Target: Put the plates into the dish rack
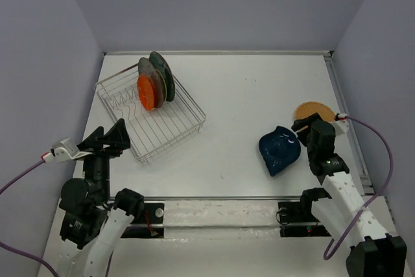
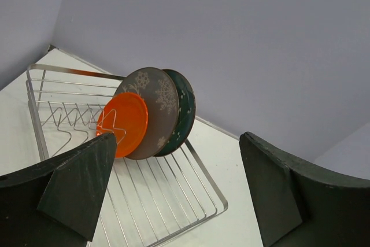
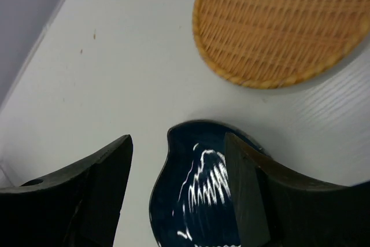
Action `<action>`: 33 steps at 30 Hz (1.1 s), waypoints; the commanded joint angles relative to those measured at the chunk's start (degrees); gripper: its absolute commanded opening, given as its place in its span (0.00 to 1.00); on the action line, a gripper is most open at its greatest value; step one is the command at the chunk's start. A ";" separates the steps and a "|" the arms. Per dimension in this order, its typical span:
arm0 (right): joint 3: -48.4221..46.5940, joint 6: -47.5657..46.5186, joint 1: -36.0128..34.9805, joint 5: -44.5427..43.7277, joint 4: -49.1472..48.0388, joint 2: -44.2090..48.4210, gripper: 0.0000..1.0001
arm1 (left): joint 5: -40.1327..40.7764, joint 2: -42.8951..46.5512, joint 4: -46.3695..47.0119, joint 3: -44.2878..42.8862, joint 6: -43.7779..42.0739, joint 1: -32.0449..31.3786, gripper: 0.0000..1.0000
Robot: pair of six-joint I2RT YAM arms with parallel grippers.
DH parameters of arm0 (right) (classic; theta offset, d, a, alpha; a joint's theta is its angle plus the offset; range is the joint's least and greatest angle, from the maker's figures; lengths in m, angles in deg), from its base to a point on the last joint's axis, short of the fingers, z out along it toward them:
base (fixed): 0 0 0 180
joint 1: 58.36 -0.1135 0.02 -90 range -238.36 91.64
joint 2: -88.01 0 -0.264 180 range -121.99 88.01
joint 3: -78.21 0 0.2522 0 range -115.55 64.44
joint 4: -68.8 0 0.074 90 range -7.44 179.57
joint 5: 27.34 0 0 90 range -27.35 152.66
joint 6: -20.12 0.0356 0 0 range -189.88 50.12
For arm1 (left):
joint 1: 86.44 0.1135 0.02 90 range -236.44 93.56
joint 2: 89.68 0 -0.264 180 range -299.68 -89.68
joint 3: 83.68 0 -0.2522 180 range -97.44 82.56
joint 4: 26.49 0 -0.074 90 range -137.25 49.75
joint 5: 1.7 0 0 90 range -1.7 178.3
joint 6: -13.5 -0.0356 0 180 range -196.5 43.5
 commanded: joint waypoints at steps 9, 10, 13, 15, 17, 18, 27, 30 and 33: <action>1.10 3.18 28.45 6.33 -2.13 -7.80 0.69 | -0.51 2.17 2.41 0.34 -1.58 -1.63 0.99; 0.92 3.27 29.86 7.73 -2.40 -8.95 0.69 | -0.42 2.17 2.40 0.34 -1.59 -1.89 0.99; 1.79 3.53 36.26 14.91 -6.08 -13.16 0.71 | -0.33 2.44 2.32 0.34 -1.59 -2.16 0.99; 2.41 3.88 38.31 20.01 -8.45 -17.46 0.73 | -0.33 2.52 2.32 0.34 -1.67 -2.42 0.99; 2.33 4.15 39.02 21.19 -11.45 -20.81 0.73 | -0.33 2.52 2.23 0.34 -1.67 -2.60 0.99; 2.24 4.50 39.02 24.23 -13.20 -22.48 0.73 | -0.24 2.44 2.23 0.34 -1.67 -2.68 0.99; 4.07 12.92 40.07 35.94 -30.31 -40.23 0.49 | 0.28 2.44 2.05 0.25 -1.67 -2.77 0.99; 4.61 14.17 40.07 36.66 -33.86 -41.65 0.21 | 0.37 2.52 2.14 0.16 -1.67 -2.77 0.99; 5.93 13.73 40.07 34.73 -34.66 -38.68 0.07 | 0.46 2.44 2.14 0.25 -1.67 -2.77 0.99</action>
